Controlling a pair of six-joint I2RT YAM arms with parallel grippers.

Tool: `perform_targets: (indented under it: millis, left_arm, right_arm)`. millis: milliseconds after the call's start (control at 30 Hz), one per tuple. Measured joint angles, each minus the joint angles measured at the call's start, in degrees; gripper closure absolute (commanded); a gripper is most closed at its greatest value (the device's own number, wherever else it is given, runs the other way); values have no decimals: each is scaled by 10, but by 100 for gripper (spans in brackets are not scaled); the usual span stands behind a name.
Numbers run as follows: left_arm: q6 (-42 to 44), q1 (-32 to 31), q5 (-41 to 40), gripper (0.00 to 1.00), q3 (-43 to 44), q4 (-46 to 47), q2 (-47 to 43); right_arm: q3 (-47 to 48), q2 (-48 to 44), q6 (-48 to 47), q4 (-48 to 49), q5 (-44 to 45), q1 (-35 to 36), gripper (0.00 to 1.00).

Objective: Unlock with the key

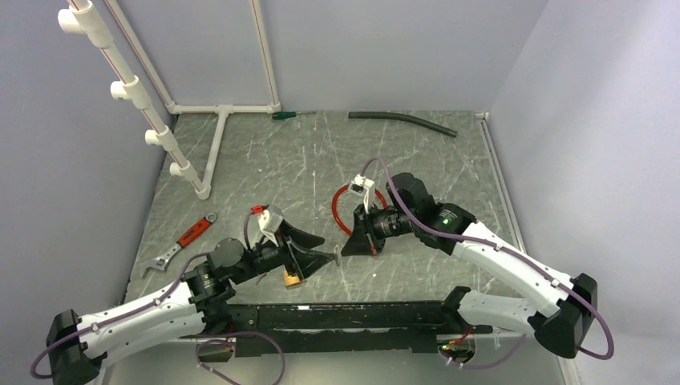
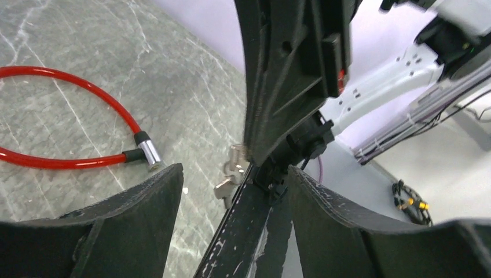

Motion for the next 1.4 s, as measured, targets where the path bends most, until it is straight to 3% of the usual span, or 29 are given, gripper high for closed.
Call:
perform_targets:
  millis: [100,300,500,667,767,1000,1233,1400]
  left_arm:
    - [19,3,30,30,0,-8,21]
    - [21,24,133,45,0,17,87]
    - [10,40,201,47,-3,36,105]
    - [8,43,223,58,-6,55,77]
    - [6,43,233,60,-7,68,66]
    - [-1,43,249,46,-7,70,84]
    - [-4,43,259,67,-7,76,95]
    - [-7,43,267,68,-7,85,113]
  right_arm:
    - [20,6,-5,-31,-9,25,100]
    - [38,19,-24,-80,6,74,100]
    - [41,33,-32,-97,14,88,100]
    - [43,36,-38,-96,11,94,100]
    - [43,37,-39,-96,9,96,100]
    - [43,37,-43,-92,9,96,100]
    - [43,42,-45,-92,9,96,100]
    - [43,44,-45,-92,9,96,100]
